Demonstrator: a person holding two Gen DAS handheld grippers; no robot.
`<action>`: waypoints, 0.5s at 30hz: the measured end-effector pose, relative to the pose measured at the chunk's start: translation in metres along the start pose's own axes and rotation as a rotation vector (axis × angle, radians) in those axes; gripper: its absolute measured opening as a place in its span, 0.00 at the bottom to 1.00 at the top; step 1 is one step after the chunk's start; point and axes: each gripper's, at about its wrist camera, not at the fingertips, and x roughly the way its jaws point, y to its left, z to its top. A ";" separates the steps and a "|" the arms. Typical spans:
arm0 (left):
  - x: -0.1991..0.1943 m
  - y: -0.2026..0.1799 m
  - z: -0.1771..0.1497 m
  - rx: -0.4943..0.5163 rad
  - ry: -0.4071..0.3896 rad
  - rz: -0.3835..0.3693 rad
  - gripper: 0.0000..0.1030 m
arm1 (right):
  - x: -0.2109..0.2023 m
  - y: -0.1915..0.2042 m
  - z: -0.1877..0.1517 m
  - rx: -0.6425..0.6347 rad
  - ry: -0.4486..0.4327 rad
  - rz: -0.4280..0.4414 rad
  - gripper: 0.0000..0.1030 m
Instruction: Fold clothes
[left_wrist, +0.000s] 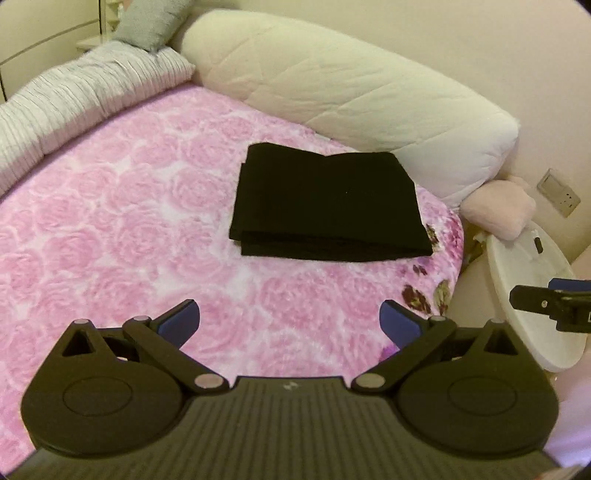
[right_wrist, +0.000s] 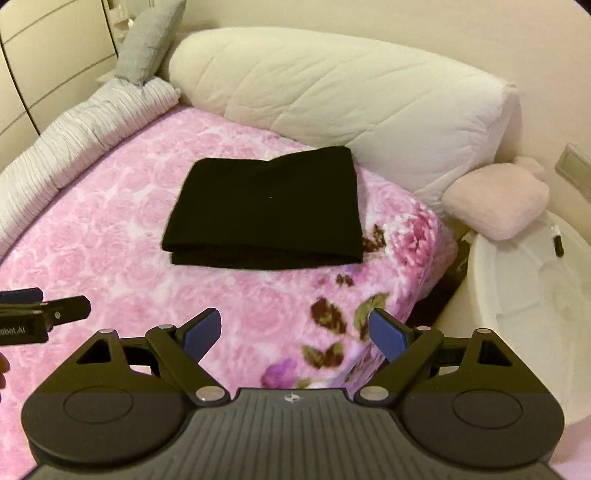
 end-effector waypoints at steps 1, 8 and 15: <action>-0.009 0.000 -0.004 0.003 -0.012 -0.005 0.99 | -0.008 0.003 -0.004 0.001 -0.006 0.001 0.86; -0.052 0.001 -0.015 -0.029 -0.077 -0.014 0.99 | -0.047 0.024 -0.017 -0.022 -0.055 0.005 0.86; -0.074 0.006 -0.016 -0.019 -0.109 -0.021 0.99 | -0.077 0.041 -0.024 -0.045 -0.102 0.008 0.86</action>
